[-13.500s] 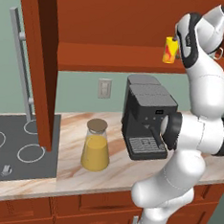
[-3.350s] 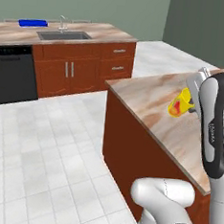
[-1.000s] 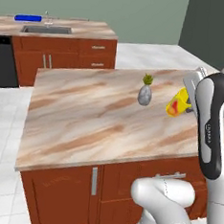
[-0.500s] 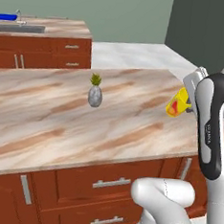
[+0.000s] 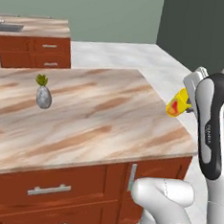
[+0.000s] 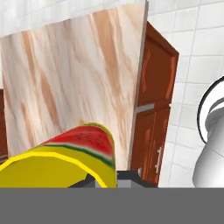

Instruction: There is a tray on the dining counter. Grab the cup, mug, and pitcher and place them on the tray. The pitcher may be placed next to the tray if it cannot fit the tray.

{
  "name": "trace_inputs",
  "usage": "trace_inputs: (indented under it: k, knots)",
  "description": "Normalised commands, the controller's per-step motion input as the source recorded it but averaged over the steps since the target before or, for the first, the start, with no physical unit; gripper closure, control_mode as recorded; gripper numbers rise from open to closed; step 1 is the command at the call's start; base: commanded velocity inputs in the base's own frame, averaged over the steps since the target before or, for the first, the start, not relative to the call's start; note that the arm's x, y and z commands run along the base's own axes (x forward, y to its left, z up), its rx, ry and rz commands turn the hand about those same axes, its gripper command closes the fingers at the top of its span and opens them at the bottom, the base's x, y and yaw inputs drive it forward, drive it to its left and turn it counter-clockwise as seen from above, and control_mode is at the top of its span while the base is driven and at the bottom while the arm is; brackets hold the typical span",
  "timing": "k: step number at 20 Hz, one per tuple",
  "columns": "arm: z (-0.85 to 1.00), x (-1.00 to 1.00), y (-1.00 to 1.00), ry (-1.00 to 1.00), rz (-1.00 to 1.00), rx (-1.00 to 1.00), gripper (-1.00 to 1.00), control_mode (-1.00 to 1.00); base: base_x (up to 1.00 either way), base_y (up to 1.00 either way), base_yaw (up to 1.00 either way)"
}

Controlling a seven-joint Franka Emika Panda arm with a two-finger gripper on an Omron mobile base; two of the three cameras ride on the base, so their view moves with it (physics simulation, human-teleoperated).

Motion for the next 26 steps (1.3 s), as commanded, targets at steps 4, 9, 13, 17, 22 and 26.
trace_inputs:
  k: [4,9,13,17,22,26]
  knots:
    - [0.00,0.00,0.00,0.00,0.00,0.00,1.00,1.00,0.02,-1.00,0.03]
    - [0.00,0.00,0.00,0.00,0.00,0.00,1.00,1.00,0.03,-1.00,0.02]
    - [0.00,0.00,0.00,0.00,0.00,0.00,1.00,1.00,0.01,-1.00,0.01]
    - [0.00,0.00,0.00,0.00,0.00,0.00,1.00,1.00,0.00,-1.00,0.02]
    - [0.00,0.00,0.00,0.00,0.00,0.00,1.00,1.00,0.03,-1.00,0.01]
    - [0.00,0.00,0.00,0.00,0.00,0.00,1.00,1.00,0.11,-1.00,0.00]
